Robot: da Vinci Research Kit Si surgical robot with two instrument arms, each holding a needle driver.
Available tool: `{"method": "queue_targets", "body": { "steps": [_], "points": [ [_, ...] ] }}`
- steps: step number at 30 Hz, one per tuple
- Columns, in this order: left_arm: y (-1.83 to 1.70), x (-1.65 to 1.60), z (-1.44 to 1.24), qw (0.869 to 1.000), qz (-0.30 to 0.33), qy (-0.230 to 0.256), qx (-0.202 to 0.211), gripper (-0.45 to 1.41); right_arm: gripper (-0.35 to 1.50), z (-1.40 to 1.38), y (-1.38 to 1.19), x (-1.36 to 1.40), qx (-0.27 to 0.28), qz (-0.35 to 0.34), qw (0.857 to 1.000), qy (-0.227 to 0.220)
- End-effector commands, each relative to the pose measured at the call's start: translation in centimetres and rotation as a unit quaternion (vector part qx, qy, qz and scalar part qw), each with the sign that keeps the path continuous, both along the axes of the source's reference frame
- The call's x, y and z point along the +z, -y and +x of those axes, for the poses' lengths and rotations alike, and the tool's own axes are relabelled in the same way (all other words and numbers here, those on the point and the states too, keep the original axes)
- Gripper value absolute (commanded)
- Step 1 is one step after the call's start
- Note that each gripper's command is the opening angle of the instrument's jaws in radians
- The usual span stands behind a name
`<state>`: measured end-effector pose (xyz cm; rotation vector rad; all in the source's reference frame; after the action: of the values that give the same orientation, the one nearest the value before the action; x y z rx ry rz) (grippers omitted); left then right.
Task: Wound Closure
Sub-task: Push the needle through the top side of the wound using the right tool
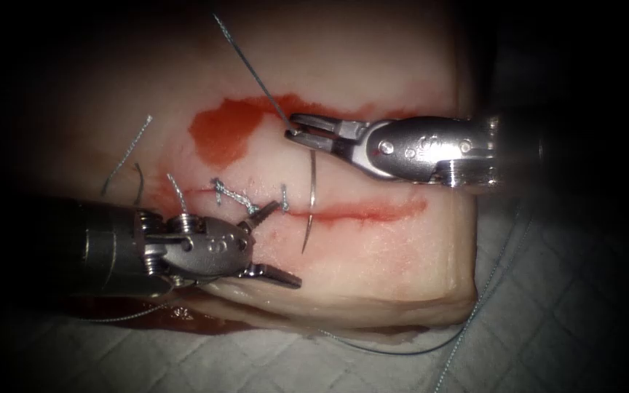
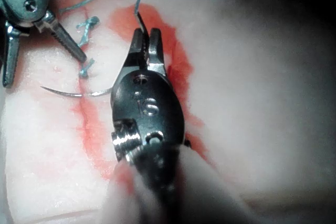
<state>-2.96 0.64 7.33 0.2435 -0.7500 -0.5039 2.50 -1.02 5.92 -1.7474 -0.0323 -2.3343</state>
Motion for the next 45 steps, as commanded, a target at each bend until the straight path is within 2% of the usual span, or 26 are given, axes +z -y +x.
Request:
{"method": "queue_targets", "body": {
  "steps": [1,3,4,6,8,11,14,16,19,21,24,27,30,34,45],
  "points": [
    [-0.02,0.01,-0.02,1.0,0.004,-0.003,0.003,0.79,-0.35,0.06,-0.04,0.04,0.004,0.014,1.0,-0.003],
    [-0.04,-0.03,0.04,1.0,0.007,-0.002,0.007,0.88,-0.35,0.04,-0.05,0.05,0.009,0.036,0.999,-0.006],
    [-0.05,-0.03,0.07,1.0,-0.007,0.001,0.027,0.91,-0.35,0.03,-0.05,0.06,0.011,0.047,0.999,-0.008],
    [-0.06,-0.03,0.09,0.998,-0.029,0.007,0.06,0.86,-0.35,0.02,-0.04,0.07,0.017,0.069,0.997,-0.011],
    [-0.07,-0.02,0.08,0.99,-0.078,0.014,0.119,0.86,-0.35,0.02,-0.03,0.08,0.022,0.09,0.996,-0.013],
    [-0.1,0.0,0.07,0.97,-0.149,0.051,0.183,0.79,-0.35,0.02,-0.03,0.09,0.034,0.129,0.991,-0.022],
    [-0.13,0.04,0.04,0.94,-0.225,0.075,0.245,0.74,-0.35,0.01,-0.03,0.1,0.047,0.166,0.984,-0.035],
    [-0.16,0.07,0.03,0.92,-0.256,0.088,0.284,0.74,-0.35,-0.01,-0.02,0.11,0.056,0.189,0.979,-0.044],
    [-0.2,0.11,0.03,0.9,-0.276,0.107,0.319,0.76,-0.35,-0.02,-0.02,0.13,0.075,0.212,0.973,-0.047],
    [-0.22,0.12,0.04,0.889,-0.292,0.12,0.332,0.74,-0.35,-0.03,-0.02,0.15,0.08,0.224,0.97,-0.049],
    [-0.24,0.07,0.04,0.879,-0.31,0.141,0.333,0.69,-0.35,-0.04,-0.01,0.19,0.102,0.26,0.959,-0.055],
    [-0.27,-0.01,0.05,0.876,-0.334,0.149,0.314,0.69,-0.35,-0.05,-0.01,0.22,0.12,0.283,0.95,-0.06],
    [-0.29,-0.09,0.04,0.862,-0.363,0.147,0.322,0.64,-0.35,-0.07,-0.01,0.24,0.14,0.303,0.94,-0.064],
    [-0.27,-0.07,-0.02,0.857,-0.373,0.146,0.325,0.64,-0.35,-0.07,-0.01,0.24,0.147,0.31,0.937,-0.073],
    [-0.2,0.18,-0.18,0.842,-0.393,0.163,0.333,0.22,-0.35,-0.07,0.0,0.24,0.15,0.32,0.932,-0.077]
  ]
}}
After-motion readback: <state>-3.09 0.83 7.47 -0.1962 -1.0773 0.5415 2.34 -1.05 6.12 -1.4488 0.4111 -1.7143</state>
